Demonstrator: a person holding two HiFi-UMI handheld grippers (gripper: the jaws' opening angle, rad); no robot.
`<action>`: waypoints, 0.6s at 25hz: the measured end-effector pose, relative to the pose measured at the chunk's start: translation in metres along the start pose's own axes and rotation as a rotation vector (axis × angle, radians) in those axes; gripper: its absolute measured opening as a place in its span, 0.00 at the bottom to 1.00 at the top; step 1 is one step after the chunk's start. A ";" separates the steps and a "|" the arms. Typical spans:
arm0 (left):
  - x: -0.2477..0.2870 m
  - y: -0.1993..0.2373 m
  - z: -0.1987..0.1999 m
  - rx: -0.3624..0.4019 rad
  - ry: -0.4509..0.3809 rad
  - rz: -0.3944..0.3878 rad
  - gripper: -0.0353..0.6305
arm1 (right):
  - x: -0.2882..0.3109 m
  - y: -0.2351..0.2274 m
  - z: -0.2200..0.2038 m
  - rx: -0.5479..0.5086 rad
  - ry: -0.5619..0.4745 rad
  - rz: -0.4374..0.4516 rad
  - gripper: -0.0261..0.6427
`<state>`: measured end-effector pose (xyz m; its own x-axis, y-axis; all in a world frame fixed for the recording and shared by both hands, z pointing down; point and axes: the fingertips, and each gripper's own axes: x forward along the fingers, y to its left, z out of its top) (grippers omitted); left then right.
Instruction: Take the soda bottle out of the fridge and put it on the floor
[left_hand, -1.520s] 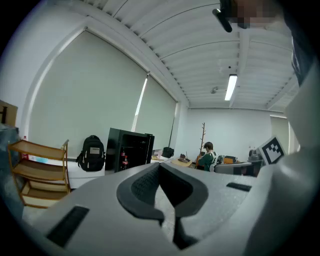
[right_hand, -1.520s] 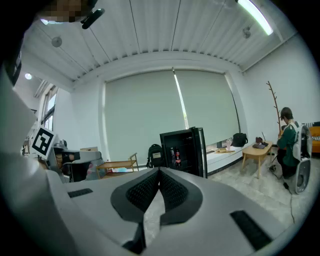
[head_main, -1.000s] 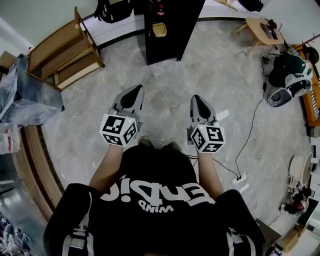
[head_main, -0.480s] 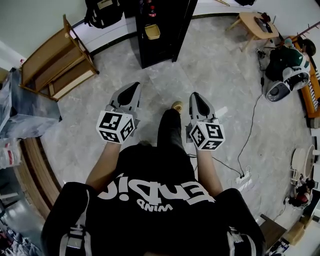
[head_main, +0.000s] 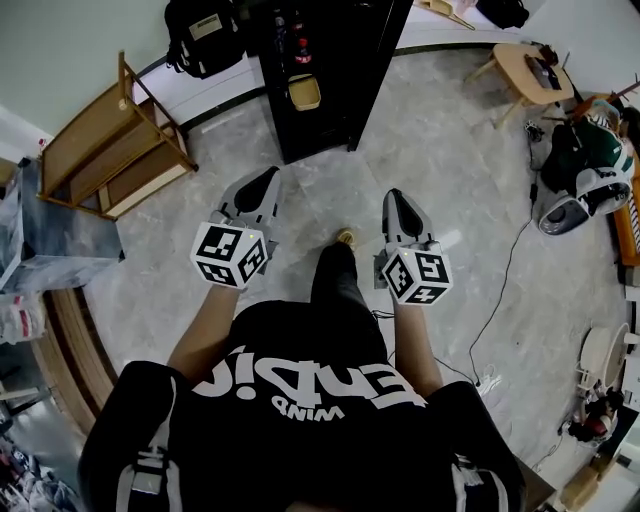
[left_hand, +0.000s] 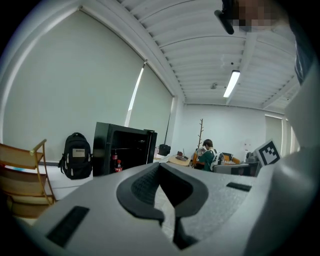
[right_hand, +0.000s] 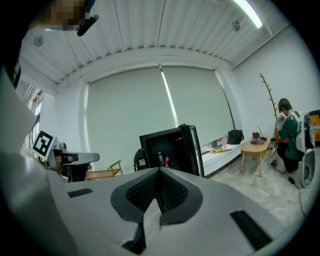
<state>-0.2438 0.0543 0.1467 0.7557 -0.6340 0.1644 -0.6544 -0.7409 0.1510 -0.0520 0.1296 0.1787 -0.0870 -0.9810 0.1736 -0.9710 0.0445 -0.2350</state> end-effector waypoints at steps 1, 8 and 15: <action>0.015 0.004 0.005 0.003 -0.001 0.007 0.06 | 0.013 -0.009 0.006 0.002 0.003 0.008 0.07; 0.117 0.027 0.033 -0.004 -0.009 0.069 0.06 | 0.097 -0.073 0.045 -0.003 0.036 0.062 0.07; 0.190 0.045 0.047 -0.020 -0.015 0.146 0.06 | 0.163 -0.118 0.065 -0.018 0.070 0.122 0.07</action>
<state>-0.1291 -0.1101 0.1384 0.6526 -0.7380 0.1715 -0.7577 -0.6362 0.1456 0.0629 -0.0484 0.1722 -0.2197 -0.9525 0.2107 -0.9559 0.1671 -0.2414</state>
